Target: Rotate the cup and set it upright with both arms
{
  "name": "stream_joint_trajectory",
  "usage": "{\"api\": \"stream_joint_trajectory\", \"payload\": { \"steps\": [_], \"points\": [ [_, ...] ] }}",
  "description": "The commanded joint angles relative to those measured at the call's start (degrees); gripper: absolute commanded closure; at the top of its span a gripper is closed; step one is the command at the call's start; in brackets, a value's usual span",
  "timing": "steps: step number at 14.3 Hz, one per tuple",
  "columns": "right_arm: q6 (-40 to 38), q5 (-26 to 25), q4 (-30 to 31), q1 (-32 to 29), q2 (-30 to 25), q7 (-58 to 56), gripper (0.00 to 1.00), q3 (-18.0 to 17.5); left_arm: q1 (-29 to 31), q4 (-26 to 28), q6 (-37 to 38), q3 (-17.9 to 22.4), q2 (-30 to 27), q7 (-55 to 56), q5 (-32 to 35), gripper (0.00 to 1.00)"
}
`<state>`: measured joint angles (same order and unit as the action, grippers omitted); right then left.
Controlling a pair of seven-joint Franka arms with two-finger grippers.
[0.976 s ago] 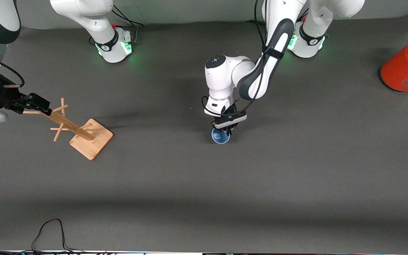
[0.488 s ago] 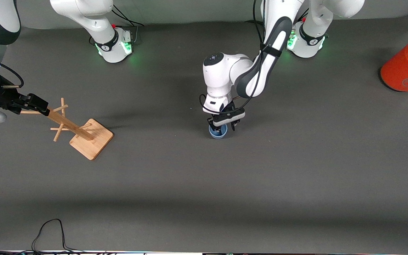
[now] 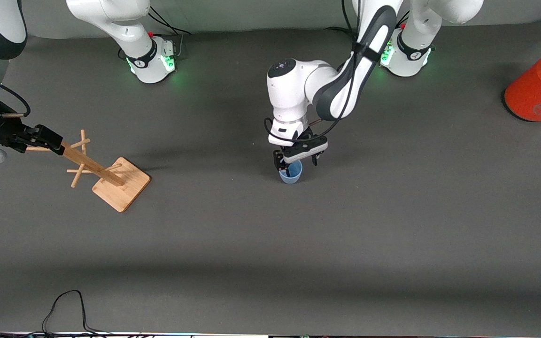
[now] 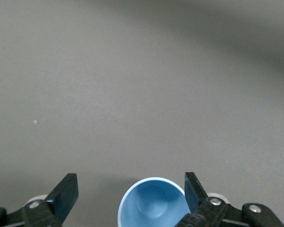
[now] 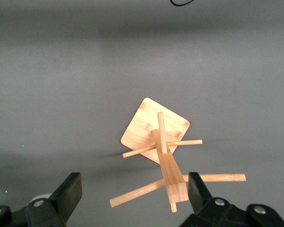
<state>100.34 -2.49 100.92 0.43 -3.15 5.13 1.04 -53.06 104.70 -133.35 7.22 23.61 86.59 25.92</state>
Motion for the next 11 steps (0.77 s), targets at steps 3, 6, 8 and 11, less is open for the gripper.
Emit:
{"api": "stream_joint_trajectory", "payload": {
  "steps": [3,6,8,11],
  "points": [
    [0.04,0.38,-0.11,-0.17,-1.51,-1.70,0.00,0.45,6.37,-6.69,11.07,-0.01,-4.43,-18.70,-9.21,0.00],
    [0.47,1.00,-0.19,-0.17,-1.33,-1.61,0.00,0.37,13.39,-7.05,16.70,0.07,-9.44,-34.95,-16.40,0.00],
    [0.56,1.00,-0.19,-0.08,-1.16,-1.53,0.00,0.19,18.49,-6.96,21.27,0.16,-13.04,-44.80,-18.27,0.00],
    [0.56,1.00,-0.28,-0.08,-1.16,-1.35,0.00,0.10,22.72,-6.61,25.32,0.25,-17.18,-51.34,-19.67,0.00]
  ]
}}
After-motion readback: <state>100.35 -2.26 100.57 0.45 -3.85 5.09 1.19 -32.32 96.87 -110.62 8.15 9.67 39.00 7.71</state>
